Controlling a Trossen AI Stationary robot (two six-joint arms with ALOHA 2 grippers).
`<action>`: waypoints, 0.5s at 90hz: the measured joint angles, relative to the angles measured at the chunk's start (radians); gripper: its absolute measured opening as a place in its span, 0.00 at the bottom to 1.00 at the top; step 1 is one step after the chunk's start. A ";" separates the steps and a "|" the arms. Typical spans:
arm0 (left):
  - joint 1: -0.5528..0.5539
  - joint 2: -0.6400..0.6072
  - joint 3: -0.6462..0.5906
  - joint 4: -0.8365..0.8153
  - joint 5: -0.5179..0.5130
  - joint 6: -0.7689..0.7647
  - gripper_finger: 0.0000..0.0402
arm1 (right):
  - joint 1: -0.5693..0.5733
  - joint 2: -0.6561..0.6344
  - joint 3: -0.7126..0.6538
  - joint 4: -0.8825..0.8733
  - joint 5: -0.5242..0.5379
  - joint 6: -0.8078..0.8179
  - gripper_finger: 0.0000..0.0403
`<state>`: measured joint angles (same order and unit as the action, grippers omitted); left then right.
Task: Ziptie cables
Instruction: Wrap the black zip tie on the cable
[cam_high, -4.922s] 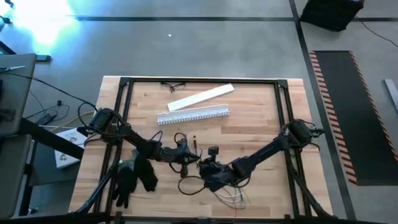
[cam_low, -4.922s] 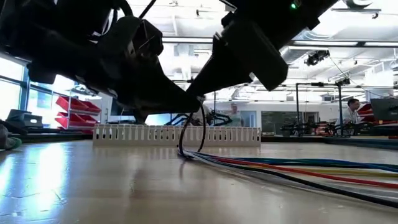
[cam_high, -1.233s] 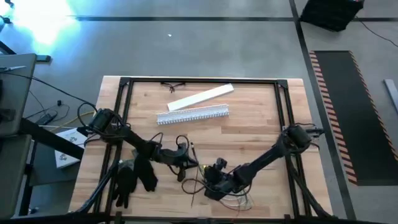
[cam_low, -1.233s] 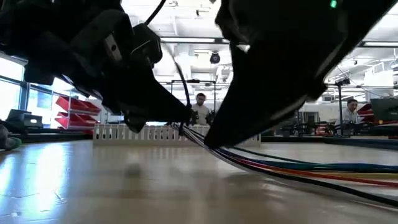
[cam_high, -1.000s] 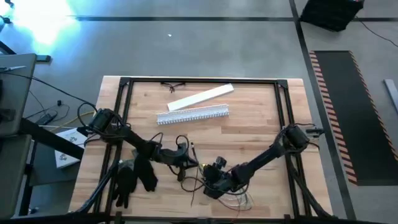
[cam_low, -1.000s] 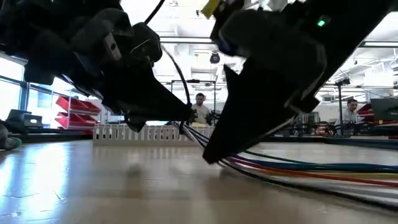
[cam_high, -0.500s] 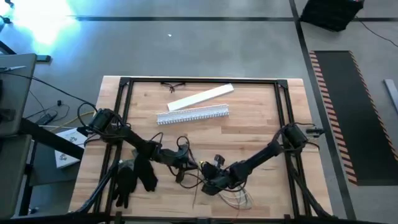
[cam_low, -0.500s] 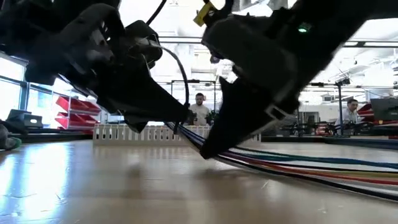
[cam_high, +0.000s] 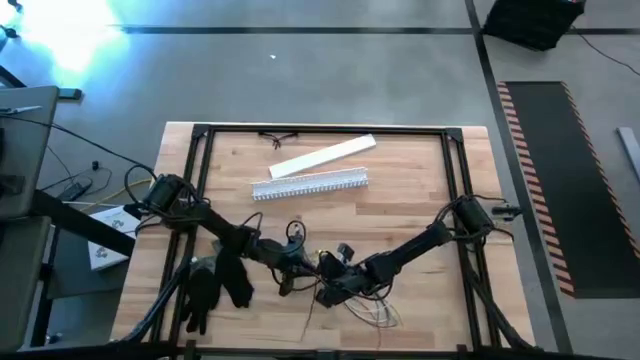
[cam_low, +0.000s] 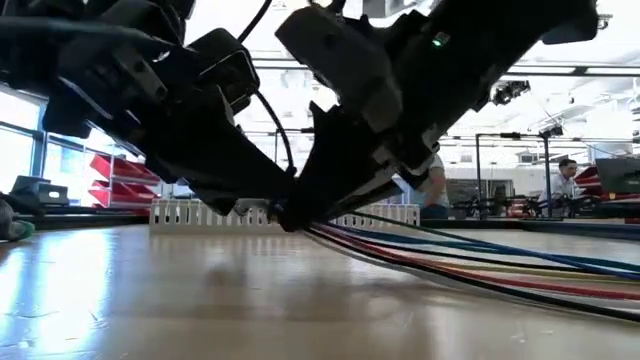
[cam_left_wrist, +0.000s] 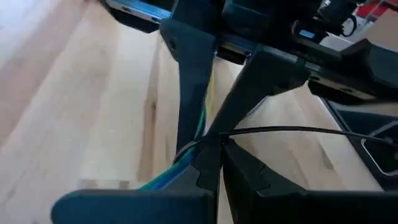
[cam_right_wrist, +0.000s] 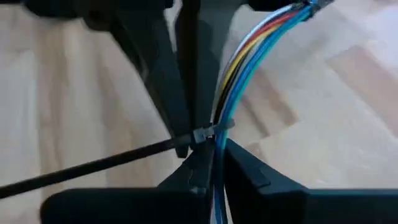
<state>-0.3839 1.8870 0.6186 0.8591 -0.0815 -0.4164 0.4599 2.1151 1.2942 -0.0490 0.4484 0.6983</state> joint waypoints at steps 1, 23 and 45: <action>0.000 0.000 0.000 0.000 0.001 0.000 0.00 | -0.001 0.000 0.000 0.002 -0.009 -0.003 0.09; 0.002 0.000 0.000 -0.009 -0.021 0.000 0.00 | 0.000 -0.036 0.000 -0.017 -0.083 -0.079 0.44; 0.002 -0.001 0.000 -0.024 -0.037 -0.001 0.00 | 0.016 -0.089 0.002 -0.148 -0.083 -0.042 0.59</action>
<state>-0.3820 1.8862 0.6189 0.8352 -0.1181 -0.4175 0.4759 2.0262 1.2957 -0.1969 0.3651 0.6559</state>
